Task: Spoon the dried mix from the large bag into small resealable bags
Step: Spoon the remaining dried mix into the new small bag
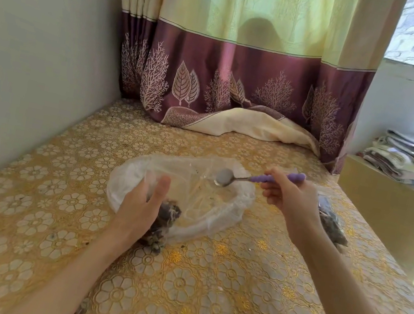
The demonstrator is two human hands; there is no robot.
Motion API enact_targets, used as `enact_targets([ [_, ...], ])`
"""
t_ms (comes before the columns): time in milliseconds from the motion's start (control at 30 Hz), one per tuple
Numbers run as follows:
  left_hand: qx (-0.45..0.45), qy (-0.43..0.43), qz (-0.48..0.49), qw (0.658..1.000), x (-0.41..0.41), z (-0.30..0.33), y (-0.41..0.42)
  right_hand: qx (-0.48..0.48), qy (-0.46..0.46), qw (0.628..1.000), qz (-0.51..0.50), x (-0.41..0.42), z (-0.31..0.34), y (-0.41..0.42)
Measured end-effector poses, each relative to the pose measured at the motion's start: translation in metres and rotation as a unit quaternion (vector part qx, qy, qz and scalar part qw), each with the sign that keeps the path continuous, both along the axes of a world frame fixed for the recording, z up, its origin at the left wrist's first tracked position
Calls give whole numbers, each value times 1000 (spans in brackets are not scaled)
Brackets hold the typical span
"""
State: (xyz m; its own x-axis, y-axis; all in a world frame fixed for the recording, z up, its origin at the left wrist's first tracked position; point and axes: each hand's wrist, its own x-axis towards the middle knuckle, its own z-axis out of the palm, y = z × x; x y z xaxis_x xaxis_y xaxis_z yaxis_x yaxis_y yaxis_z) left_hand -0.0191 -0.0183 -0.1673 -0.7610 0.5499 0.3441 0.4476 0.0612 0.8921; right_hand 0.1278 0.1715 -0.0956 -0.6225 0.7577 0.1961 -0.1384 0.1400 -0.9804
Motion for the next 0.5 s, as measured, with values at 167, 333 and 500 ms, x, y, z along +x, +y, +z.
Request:
enact_targets([
  [167,32,-4,-4,999,0,0,2,-12,-43,998,-36,1,-17,7],
  [333,31,8,-1,999,-2,-2,2,-8,-56,998,-16,-5,-22,9],
  [500,13,35,7,999,-3,-1,1,-12,-57,998,4,-7,-24,7],
])
